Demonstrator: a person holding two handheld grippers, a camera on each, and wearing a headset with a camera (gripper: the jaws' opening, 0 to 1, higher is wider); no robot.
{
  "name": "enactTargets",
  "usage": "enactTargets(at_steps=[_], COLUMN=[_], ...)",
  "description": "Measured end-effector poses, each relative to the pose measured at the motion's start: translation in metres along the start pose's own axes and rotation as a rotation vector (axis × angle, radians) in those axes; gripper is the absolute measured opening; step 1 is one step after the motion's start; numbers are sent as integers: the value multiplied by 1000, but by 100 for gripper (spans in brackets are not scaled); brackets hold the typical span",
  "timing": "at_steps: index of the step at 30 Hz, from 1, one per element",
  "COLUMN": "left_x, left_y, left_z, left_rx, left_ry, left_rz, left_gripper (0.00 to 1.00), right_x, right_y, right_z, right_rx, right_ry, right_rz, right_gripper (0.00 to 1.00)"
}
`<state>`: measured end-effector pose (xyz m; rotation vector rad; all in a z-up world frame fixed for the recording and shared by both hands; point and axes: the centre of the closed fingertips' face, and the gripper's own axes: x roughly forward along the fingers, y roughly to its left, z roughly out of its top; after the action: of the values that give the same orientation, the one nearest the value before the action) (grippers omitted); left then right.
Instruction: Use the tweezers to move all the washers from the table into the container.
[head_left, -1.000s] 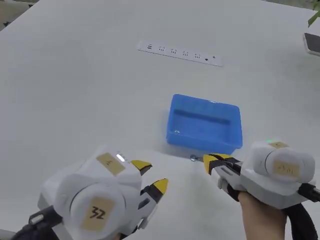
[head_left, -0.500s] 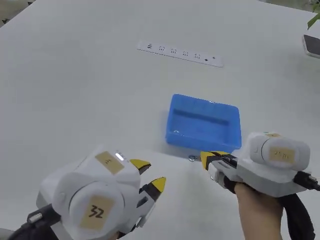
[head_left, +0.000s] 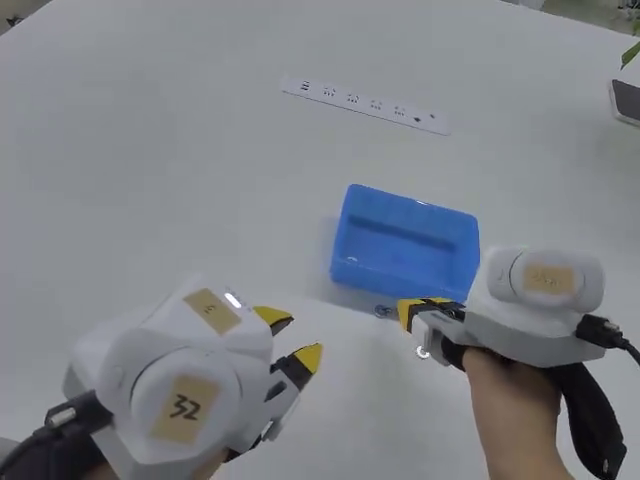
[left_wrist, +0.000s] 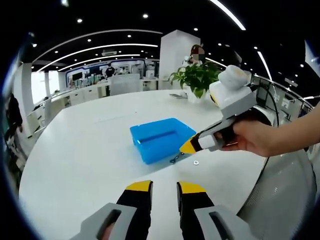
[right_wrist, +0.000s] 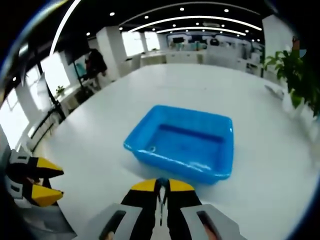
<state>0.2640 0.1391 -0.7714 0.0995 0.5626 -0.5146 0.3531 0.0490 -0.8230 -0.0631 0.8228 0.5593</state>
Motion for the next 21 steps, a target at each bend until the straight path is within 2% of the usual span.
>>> enactTargets(at_steps=[1,7,10,14,15,17,18,19,21], left_x=[0,0,0,0,-1,-1,-1,-1,-1], left_y=[1,3,3,4,4,5,5,6,6], left_z=[0,0,0,1,1,1,1,1,1], left_rx=[-2,-14,-16,-17,-18,-22,-24,-23,-19], left_ry=[0,-10,-14,-18,-19,-21,-21,-21,-21], left_rz=[2,8,8,10,12,14,14,14,17], left_gripper=[17,17,17,17,17,17,17,16,16], right_x=[1,2,-2,-9,-13,-21,-22,-25,-28], right_y=[-1,-5,-5,-5,-4,0,1,4,4], right_z=[-2,2,-3,-6,-6,-18,-20,-27,-32], right_rx=[8,-8,42,48,46,31,14,-10,-34], right_ry=[22,53,84,115,134,234,254,304,339], right_rz=[-4,-5,5,7,17,49,57,78,78], right_gripper=[3,2,1,1,1,1,1,1,1])
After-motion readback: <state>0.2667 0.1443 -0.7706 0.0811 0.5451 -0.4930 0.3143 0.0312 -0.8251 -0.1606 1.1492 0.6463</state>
